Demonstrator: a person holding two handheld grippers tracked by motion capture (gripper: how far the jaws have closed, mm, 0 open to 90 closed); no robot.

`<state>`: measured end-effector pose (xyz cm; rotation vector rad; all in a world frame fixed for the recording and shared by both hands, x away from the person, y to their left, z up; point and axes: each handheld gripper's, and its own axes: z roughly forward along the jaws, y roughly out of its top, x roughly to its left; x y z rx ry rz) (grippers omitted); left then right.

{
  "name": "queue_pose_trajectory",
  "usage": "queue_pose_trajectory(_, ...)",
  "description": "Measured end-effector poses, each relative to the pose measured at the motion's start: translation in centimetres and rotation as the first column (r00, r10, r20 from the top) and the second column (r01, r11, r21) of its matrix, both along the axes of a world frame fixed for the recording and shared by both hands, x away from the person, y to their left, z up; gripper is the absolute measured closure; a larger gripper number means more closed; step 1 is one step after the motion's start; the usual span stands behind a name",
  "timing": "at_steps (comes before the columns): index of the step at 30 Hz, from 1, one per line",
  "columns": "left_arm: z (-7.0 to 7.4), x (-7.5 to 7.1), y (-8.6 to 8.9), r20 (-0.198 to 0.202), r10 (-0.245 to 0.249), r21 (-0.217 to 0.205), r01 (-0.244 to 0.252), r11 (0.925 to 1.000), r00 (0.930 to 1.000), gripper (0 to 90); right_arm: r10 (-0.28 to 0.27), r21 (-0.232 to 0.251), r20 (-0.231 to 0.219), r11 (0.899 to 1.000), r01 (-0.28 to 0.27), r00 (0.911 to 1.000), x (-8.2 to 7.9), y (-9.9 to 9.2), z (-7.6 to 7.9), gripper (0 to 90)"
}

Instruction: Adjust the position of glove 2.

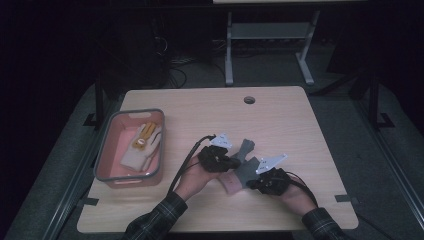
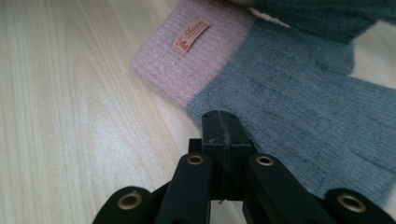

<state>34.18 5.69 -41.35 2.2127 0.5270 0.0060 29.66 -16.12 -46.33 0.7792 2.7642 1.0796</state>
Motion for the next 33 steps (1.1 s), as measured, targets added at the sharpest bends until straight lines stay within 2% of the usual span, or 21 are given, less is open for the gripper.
queue_pose_trajectory(9, -1.4, -0.8, -1.7, -0.019, -0.042, 0.038, 0.043, 0.9984, 0.9989, 84.1, -0.003, -0.002, 0.003, 1.0, 0.003, 1.0, -0.1, 0.0, 0.0, 89.8)
queue_pose_trajectory(13, -1.5, -1.1, -1.9, -0.038, -0.056, 0.011, 0.056, 0.9984, 0.9977, 80.0, 0.003, -0.002, 0.019, 1.0, -0.003, 0.9998, -0.3, -0.4, 0.3, 89.5)
queue_pose_trajectory(15, -1.3, -1.3, -2.0, -0.031, -0.056, 0.007, 0.056, 0.9984, 0.9979, 70.8, -0.014, 0.032, 0.032, 0.999, 0.013, 0.9994, -0.9, -1.7, 1.1, 87.4)
queue_pose_trajectory(16, -1.3, -1.3, -2.0, -0.031, -0.056, 0.007, 0.056, 0.9984, 0.9979, 70.6, -0.014, 0.032, 0.032, 0.999, 0.013, 0.9994, -0.9, -1.7, 1.1, 87.4)
queue_pose_trajectory(20, -1.1, -1.3, -1.8, -0.02, -0.045, 0.015, 0.045, 0.9989, 0.9988, 70.8, -0.082, 0.034, 0.059, 0.996, 0.08, 0.9949, -1.4, -4.6, 1.8, 85.6)
queue_pose_trajectory(22, -1.0, -1.2, -1.5, -0.017, -0.035, 0.018, 0.035, 0.9992, 0.9992, 70.8, -0.127, 0.053, 0.058, 0.991, 0.124, 0.9903, -1.4, -6.1, 2.0, 83.3)
queue_pose_trajectory(23, -1.0, -1.1, -1.3, -0.011, -0.028, 0.018, 0.028, 0.9995, 0.9996, 69.5, -0.171, 0.066, 0.064, 0.984, 0.166, 0.9833, -1.2, -7.2, 2.2, 76.6)
queue_pose_trajectory(24, -1.0, -1.1, -1.3, -0.011, -0.028, 0.018, 0.028, 0.9995, 0.9996, 67.9, -0.171, 0.066, 0.064, 0.984, 0.166, 0.9833, -1.2, -7.2, 2.2, 76.6)
queue_pose_trajectory(25, -0.9, -1.0, -1.2, -0.008, -0.02, 0.017, 0.02, 0.9997, 0.9998, 67.9, -0.181, 0.067, 0.062, 0.982, 0.177, 0.9816, -1.1, -7.4, 2.2, 72.9)
queue_pose_trajectory(26, -1.0, -1.0, -1.2, -0.004, -0.016, 0.02, 0.017, 0.9997, 0.9999, 63.2, -0.205, 0.073, 0.068, 0.977, 0.2, 0.9764, -0.8, -7.7, 2.0, 64.9)
queue_pose_trajectory(28, -1.2, -0.8, -1.2, 0.009, -0.003, 0.031, 0.003, 0.9995, 1.0, 52.8, -0.229, 0.064, 0.058, 0.972, 0.226, 0.9716, -0.4, -8.0, 1.7, 54.7)
queue_pose_trajectory(29, -1.5, -0.5, -1.2, 0.01, 0.003, 0.044, -0.003, 0.999, 0.9999, 39.9, -0.262, 0.046, 0.064, 0.965, 0.26, 0.9628, -0.1, -8.0, 1.4, 42.6)
queue_pose_trajectory(31, -1.7, -0.3, -1.2, 0.006, 0.008, 0.059, -0.008, 0.9982, 0.9999, 28.9, -0.268, 0.047, 0.056, 0.963, 0.266, 0.9617, 0.0, -8.1, 1.2, 40.9)
queue_pose_trajectory(32, -1.9, -0.1, -1.3, 0.005, 0.021, 0.07, -0.021, 0.9973, 0.9998, 28.9, -0.281, 0.043, 0.049, 0.959, 0.279, 0.9585, 0.1, -8.1, 1.1, 37.7)
queue_pose_trajectory(33, -2.3, 0.2, -1.3, 0.01, 0.018, 0.092, -0.019, 0.9956, 0.9998, 18.6, -0.302, 0.042, 0.04, 0.953, 0.301, 0.9524, 0.4, -8.3, 0.7, 32.3)
